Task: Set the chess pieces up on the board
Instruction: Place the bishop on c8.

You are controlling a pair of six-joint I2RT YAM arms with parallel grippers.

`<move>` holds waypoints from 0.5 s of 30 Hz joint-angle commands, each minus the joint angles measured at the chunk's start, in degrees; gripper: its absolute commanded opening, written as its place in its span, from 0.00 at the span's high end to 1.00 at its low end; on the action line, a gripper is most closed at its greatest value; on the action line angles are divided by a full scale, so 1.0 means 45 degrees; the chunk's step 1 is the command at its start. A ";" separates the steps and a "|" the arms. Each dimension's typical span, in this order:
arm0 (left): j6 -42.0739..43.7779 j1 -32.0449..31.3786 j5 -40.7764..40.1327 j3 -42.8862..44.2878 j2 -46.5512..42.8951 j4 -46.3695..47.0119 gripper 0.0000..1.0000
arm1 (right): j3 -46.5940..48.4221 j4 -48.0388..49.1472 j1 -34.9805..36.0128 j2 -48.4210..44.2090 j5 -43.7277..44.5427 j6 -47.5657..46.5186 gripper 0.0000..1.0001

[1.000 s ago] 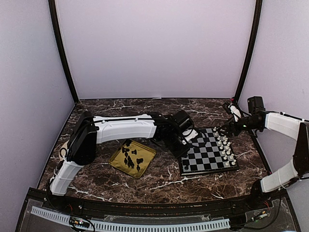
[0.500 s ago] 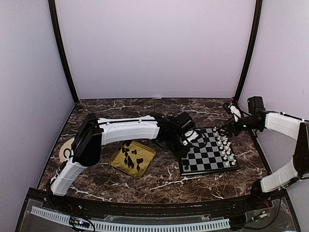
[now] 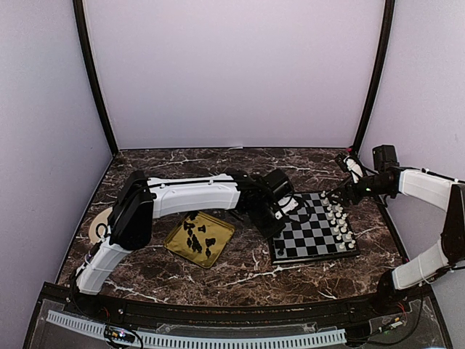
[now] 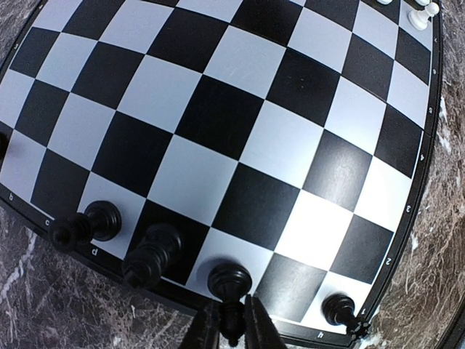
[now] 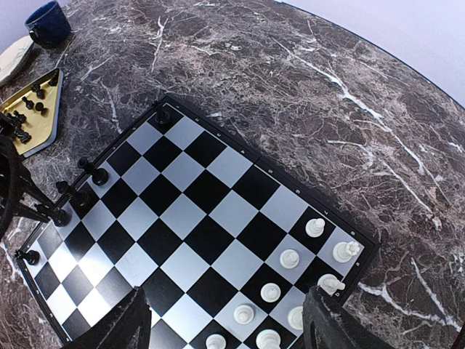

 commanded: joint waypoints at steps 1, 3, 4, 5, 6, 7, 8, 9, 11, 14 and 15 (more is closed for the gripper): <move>-0.0016 -0.0026 0.0089 0.0261 0.0097 -0.0327 0.86 | 0.0313 0.0076 0.0066 0.0002 -0.0021 -0.0120 0.28; -0.0021 -0.0026 0.0096 0.0263 0.0114 -0.0324 0.83 | 0.0301 0.0071 0.0081 0.0001 -0.0042 -0.0116 0.28; -0.0022 -0.0022 0.0097 0.0264 0.0119 -0.0310 0.83 | 0.0299 0.0059 0.0065 -0.0009 -0.0033 -0.0112 0.28; -0.0019 -0.0026 0.0095 0.0264 0.0131 -0.0305 0.83 | 0.0298 0.0057 0.0073 -0.0017 -0.0040 -0.0131 0.28; -0.0038 -0.0024 0.0119 0.0264 0.0145 -0.0307 0.83 | 0.0298 0.0057 0.0074 -0.0013 -0.0038 -0.0106 0.28; -0.0038 -0.0026 0.0115 0.0273 0.0135 -0.0288 0.83 | 0.0303 0.0057 0.0072 -0.0018 -0.0040 -0.0118 0.28; -0.0041 -0.0022 0.0116 0.0287 0.0138 -0.0286 0.82 | 0.0309 0.0062 0.0069 -0.0018 -0.0028 -0.0105 0.28; -0.0058 -0.0026 0.0136 0.0291 0.0144 -0.0288 0.81 | 0.0300 0.0060 0.0073 -0.0016 -0.0027 -0.0120 0.28; -0.0061 -0.0026 0.0133 0.0327 0.0141 -0.0315 0.81 | 0.0300 0.0068 0.0079 -0.0007 -0.0029 -0.0115 0.28; -0.0041 -0.0026 0.0134 0.0343 0.0155 -0.0343 0.81 | 0.0299 0.0069 0.0082 -0.0019 -0.0016 -0.0127 0.28; -0.0024 -0.0026 0.0119 0.0349 0.0141 -0.0361 0.81 | 0.0303 0.0058 0.0068 -0.0009 -0.0028 -0.0121 0.28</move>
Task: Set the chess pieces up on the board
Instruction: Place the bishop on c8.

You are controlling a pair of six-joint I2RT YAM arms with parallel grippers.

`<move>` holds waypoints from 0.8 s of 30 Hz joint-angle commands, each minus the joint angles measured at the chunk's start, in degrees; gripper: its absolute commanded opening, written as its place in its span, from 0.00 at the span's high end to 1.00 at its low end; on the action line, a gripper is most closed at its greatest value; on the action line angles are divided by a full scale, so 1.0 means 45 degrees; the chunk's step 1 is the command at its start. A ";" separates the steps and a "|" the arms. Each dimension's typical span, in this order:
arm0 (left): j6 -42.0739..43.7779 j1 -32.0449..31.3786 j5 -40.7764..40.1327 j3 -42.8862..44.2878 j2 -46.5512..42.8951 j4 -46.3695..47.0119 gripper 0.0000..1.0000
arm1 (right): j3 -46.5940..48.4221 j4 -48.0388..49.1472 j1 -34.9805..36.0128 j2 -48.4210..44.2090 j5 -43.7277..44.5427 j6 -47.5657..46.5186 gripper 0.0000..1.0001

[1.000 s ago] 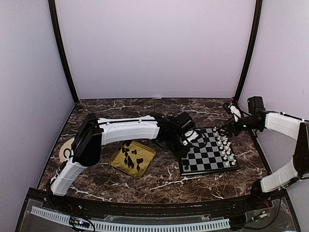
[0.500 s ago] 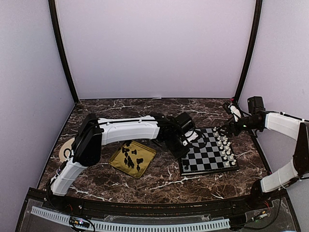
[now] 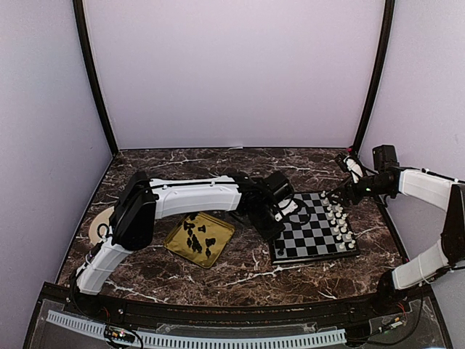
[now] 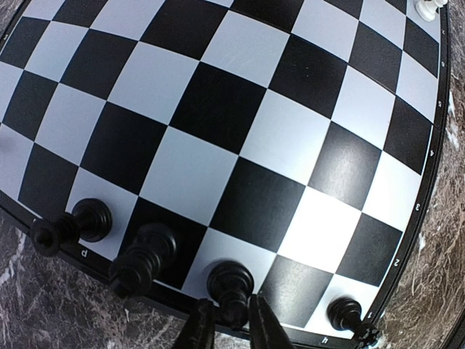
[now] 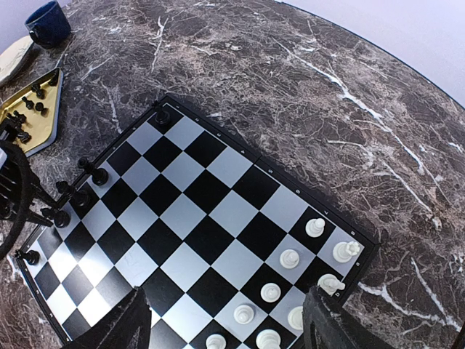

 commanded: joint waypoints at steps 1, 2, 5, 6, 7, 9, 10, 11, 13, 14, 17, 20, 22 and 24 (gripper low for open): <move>0.0000 -0.0022 0.0076 0.0348 -0.0036 -0.0349 0.81 | 0.0299 0.0062 0.0071 -0.0017 -0.0046 -0.0125 0.28; 0.0015 -0.0023 0.0071 0.0352 -0.0030 -0.0349 0.81 | 0.0298 0.0057 0.0066 -0.0018 -0.0036 -0.0128 0.28; 0.0018 -0.0026 0.0066 0.0354 -0.0026 -0.0354 0.81 | 0.0329 0.0057 0.0083 0.0018 -0.0045 -0.0121 0.28; 0.0022 -0.0026 0.0040 0.0346 -0.0046 -0.0364 0.81 | 0.0319 0.0057 0.0085 0.0020 -0.0038 -0.0115 0.28; 0.0018 -0.0017 0.0018 0.0364 -0.0046 -0.0377 0.81 | 0.0328 0.0067 0.0068 0.0038 -0.0042 -0.0114 0.28; 0.0017 -0.0026 -0.0029 0.0477 -0.0044 -0.0527 0.78 | 0.0323 0.0050 0.0079 0.0040 -0.0043 -0.0124 0.28; 0.0032 -0.0026 -0.0091 0.0574 -0.0048 -0.0674 0.76 | 0.0318 0.0053 0.0067 0.0050 -0.0045 -0.0115 0.28; 0.0022 -0.0017 -0.0214 0.0674 -0.0090 -0.0849 0.74 | 0.0320 0.0044 0.0081 0.0054 -0.0062 -0.0122 0.28; 0.0044 -0.0026 -0.0447 0.0622 -0.0364 -0.1245 0.70 | 0.0319 0.0044 0.0082 0.0059 -0.0065 -0.0103 0.28; 0.0038 -0.0024 -0.0539 0.0536 -0.0549 -0.1530 0.68 | 0.0328 0.0043 0.0068 0.0062 -0.0077 -0.0110 0.28; 0.0102 -0.0017 -0.0587 -0.0829 -0.1740 -0.1781 0.66 | 0.0308 0.0057 0.0073 0.0004 -0.0068 -0.0104 0.28; 0.0323 -0.0026 -0.0541 -0.3045 -0.3538 -0.1379 0.63 | 0.0283 0.0057 0.0066 -0.0018 -0.0039 -0.0116 0.28; 0.0339 -0.0009 -0.1070 -0.4183 -0.4515 -0.1477 0.62 | 0.0280 0.0081 0.0072 0.0029 -0.0017 -0.0132 0.28; 0.0187 0.0091 -0.1747 -0.5226 -0.5418 -0.1529 0.60 | 0.0319 0.0060 0.0085 0.0091 -0.0062 -0.0127 0.28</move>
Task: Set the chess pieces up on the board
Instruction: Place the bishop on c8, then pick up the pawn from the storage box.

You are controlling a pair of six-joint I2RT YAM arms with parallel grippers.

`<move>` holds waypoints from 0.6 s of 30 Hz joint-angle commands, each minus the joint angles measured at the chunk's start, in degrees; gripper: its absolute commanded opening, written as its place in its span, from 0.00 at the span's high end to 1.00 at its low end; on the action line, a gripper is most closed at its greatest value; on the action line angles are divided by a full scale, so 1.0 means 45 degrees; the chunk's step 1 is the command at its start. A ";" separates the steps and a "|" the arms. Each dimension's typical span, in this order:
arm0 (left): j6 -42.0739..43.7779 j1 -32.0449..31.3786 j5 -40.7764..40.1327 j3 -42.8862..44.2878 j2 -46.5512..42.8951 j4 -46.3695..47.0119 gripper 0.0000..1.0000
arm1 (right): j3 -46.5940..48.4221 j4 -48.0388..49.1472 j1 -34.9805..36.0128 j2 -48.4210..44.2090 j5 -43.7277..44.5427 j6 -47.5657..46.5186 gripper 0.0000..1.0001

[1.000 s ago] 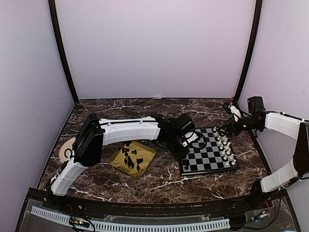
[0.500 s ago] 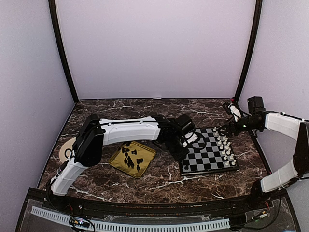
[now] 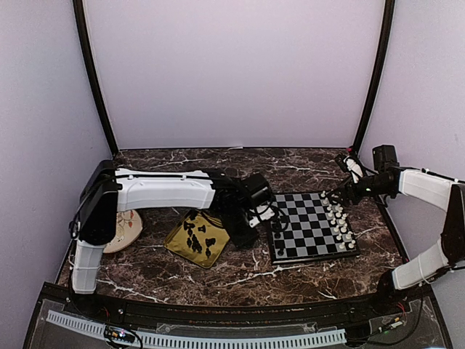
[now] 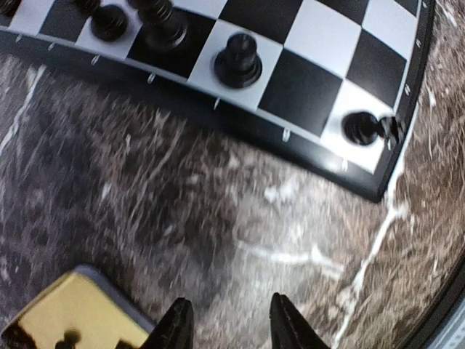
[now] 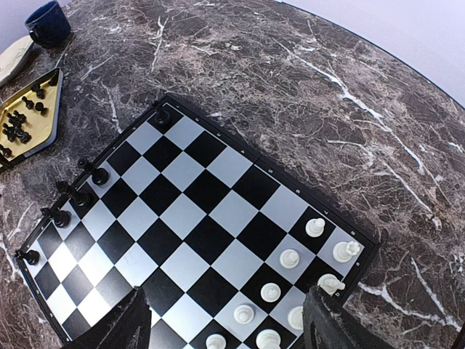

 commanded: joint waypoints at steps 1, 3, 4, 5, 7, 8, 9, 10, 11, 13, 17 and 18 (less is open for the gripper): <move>-0.0070 0.0198 -0.1237 -0.2015 -0.3142 -0.0395 0.59 | 0.0333 0.0052 0.0063 0.0115 -0.0047 -0.0126 0.28; -0.0327 0.0622 -0.1218 -0.2954 -0.3873 -0.0309 0.58 | 0.0366 0.0088 0.0080 0.0090 0.0020 -0.0110 0.29; -0.0500 0.0978 -0.1204 -0.3368 -0.4204 -0.0246 0.57 | 0.0348 0.0112 0.0063 0.0066 0.0020 -0.0076 0.29; -0.0663 0.1167 -0.1253 -0.3720 -0.4499 -0.0212 0.57 | 0.0341 0.0139 0.0073 0.0051 0.0007 -0.0065 0.29; -0.0885 0.1775 -0.1374 -0.4367 -0.4949 -0.0105 0.58 | 0.0318 0.0137 0.0077 0.0059 0.0046 -0.0061 0.29; -0.0965 0.2003 -0.1470 -0.4604 -0.5134 -0.0097 0.58 | 0.0318 0.0133 0.0095 0.0072 0.0064 -0.0068 0.29; -0.1017 0.2217 -0.1638 -0.4845 -0.5297 -0.0096 0.58 | 0.0333 0.0130 0.0087 0.0076 0.0057 -0.0060 0.29; -0.1067 0.2412 -0.1673 -0.5000 -0.5410 -0.0094 0.59 | 0.0320 0.0144 0.0098 0.0062 0.0078 -0.0056 0.29; -0.1071 0.2600 -0.1622 -0.5098 -0.5451 -0.0132 0.61 | 0.0318 0.0146 0.0090 0.0045 0.0098 -0.0063 0.29; -0.1081 0.2934 -0.1474 -0.5160 -0.5340 -0.0387 0.66 | 0.0318 0.0136 0.0088 0.0012 0.0141 -0.0066 0.29; -0.1340 0.3587 -0.1486 -0.5275 -0.5059 -0.0707 0.67 | 0.0302 0.0160 0.0093 -0.0090 0.0203 -0.0068 0.29; -0.1464 0.3780 -0.1405 -0.5320 -0.5019 -0.0720 0.67 | 0.0281 0.0160 0.0088 -0.0123 0.0226 -0.0075 0.29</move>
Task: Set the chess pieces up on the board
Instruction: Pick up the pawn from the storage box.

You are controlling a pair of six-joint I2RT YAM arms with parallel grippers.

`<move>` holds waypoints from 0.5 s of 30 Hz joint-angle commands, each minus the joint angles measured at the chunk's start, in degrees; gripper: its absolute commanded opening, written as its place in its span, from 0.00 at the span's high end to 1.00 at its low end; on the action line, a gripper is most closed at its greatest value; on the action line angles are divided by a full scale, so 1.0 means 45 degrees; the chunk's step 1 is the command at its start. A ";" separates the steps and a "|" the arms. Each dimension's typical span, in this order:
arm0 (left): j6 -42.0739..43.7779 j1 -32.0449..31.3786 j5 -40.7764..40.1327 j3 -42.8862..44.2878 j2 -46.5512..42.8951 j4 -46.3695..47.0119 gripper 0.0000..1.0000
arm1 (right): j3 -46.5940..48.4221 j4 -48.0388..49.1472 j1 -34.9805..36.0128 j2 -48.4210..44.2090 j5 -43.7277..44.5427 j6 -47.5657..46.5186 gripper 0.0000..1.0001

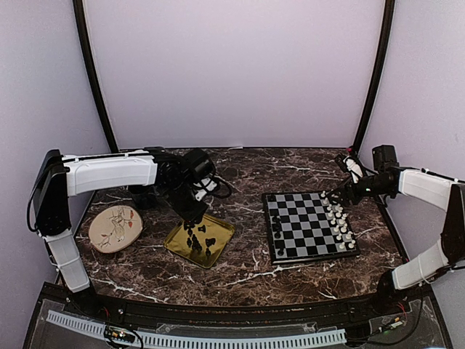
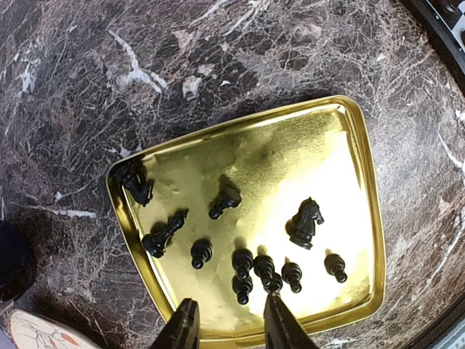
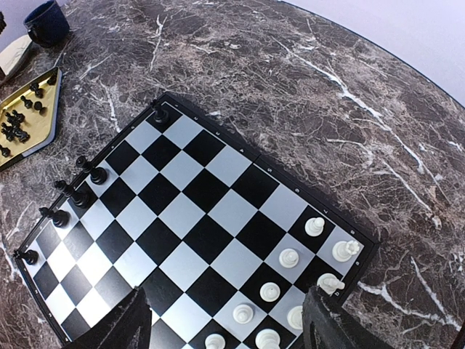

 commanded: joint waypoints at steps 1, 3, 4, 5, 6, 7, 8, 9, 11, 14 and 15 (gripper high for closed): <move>-0.0545 0.0650 0.0121 -0.0268 0.0050 -0.0502 0.67 | 0.0264 0.0170 0.0069 -0.0168 0.0175 -0.0060 0.29; -0.0709 0.0895 0.0363 -0.0396 0.0058 -0.0428 0.67 | 0.0259 0.0174 0.0071 -0.0188 0.0163 -0.0075 0.28; -0.0759 0.0949 0.0465 -0.0448 0.0060 -0.0392 0.67 | 0.0269 0.0172 0.0069 -0.0171 0.0163 -0.0073 0.28; -0.0787 0.0980 0.0559 -0.0494 0.0088 -0.0363 0.67 | 0.0263 0.0174 0.0069 -0.0164 0.0148 -0.0080 0.29; -0.0837 0.1018 0.0629 -0.0543 0.0113 -0.0325 0.66 | 0.0269 0.0174 0.0074 -0.0156 0.0129 -0.0090 0.29; -0.0887 0.1040 0.0638 -0.0603 0.0163 -0.0281 0.65 | 0.0280 0.0184 0.0080 -0.0155 0.0127 -0.0094 0.28; -0.0954 0.1086 0.0607 -0.0655 0.0218 -0.0237 0.65 | 0.0284 0.0187 0.0075 -0.0138 0.0132 -0.0085 0.29; -0.1021 0.1143 0.0593 -0.0717 0.0276 -0.0180 0.65 | 0.0289 0.0176 0.0070 -0.0145 0.0110 -0.0093 0.29; -0.1109 0.1241 0.0661 -0.0833 0.0429 -0.0016 0.65 | 0.0263 0.0182 0.0067 -0.0155 0.0091 -0.0093 0.29; -0.1139 0.1332 0.0989 -0.0973 0.0650 0.0329 0.65 | 0.0270 0.0155 0.0062 -0.0155 0.0104 -0.0085 0.29; -0.1147 0.1333 0.1061 -0.1026 0.0723 0.0433 0.65 | 0.0270 0.0159 0.0068 -0.0172 0.0104 -0.0084 0.28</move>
